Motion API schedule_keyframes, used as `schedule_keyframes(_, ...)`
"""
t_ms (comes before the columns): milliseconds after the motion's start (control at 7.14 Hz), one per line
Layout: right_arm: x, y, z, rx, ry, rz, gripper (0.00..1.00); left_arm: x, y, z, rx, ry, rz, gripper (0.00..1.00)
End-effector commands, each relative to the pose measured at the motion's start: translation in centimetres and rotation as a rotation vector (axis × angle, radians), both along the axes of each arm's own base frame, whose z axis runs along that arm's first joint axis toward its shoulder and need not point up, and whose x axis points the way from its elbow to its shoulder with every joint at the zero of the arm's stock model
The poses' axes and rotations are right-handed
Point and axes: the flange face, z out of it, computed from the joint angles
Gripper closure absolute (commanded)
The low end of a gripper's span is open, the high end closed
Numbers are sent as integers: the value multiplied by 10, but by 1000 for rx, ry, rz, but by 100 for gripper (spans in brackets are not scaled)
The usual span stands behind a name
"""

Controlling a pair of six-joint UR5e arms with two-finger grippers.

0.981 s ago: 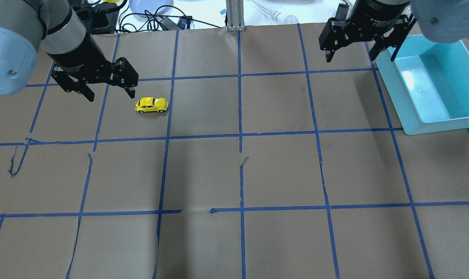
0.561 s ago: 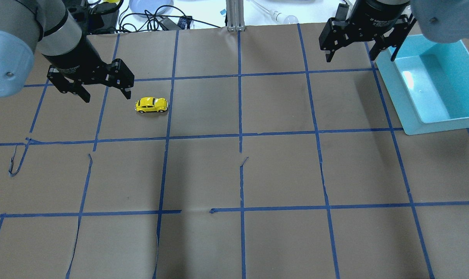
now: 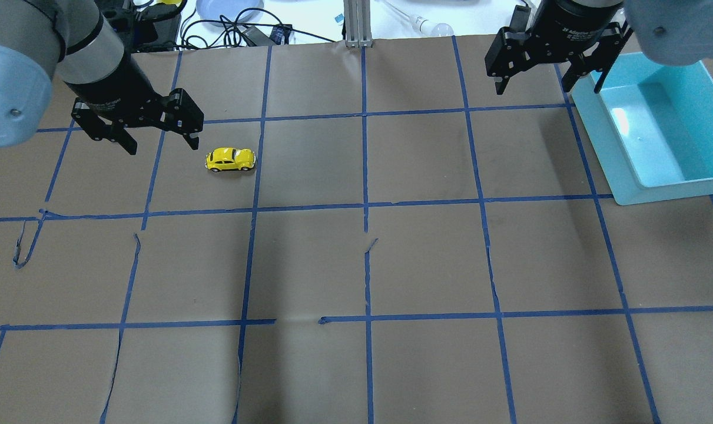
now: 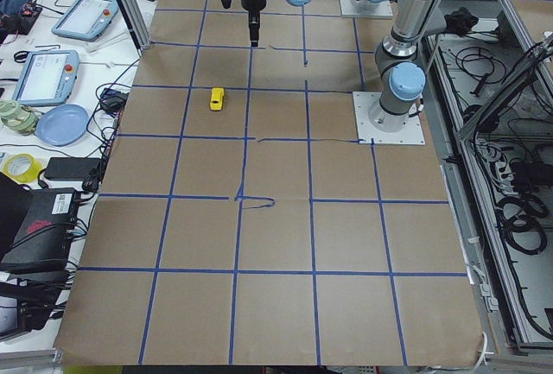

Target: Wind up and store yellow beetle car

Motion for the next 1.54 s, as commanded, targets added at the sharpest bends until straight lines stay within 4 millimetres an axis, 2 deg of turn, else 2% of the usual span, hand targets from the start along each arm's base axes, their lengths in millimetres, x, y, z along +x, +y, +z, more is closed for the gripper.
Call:
schedule_keyframes(0,0,0,0,0,-1,0,0,0,3,1,0,-8,-1,0)
schedule_keyframes(701,0,0,-1,2,-1,0,0,9,-6,-1,-4,4,37,0)
schedule_keyframes(841,0,0,-1,2,-1,0,0,17,-21,-10,-45,2,142,0)
schedule_keyframes(1121,0,0,-1,2,-1,0,0,23,-36,-31,-40,8,581,0)
schedule_keyframes(1261,0,0,-1,2,-1,0,0,41,-53,-44,-81,13,680,0)
schedule_keyframes(1401,0,0,-2,3,-1,0,0,61,-69,-67,-85,19,766,0)
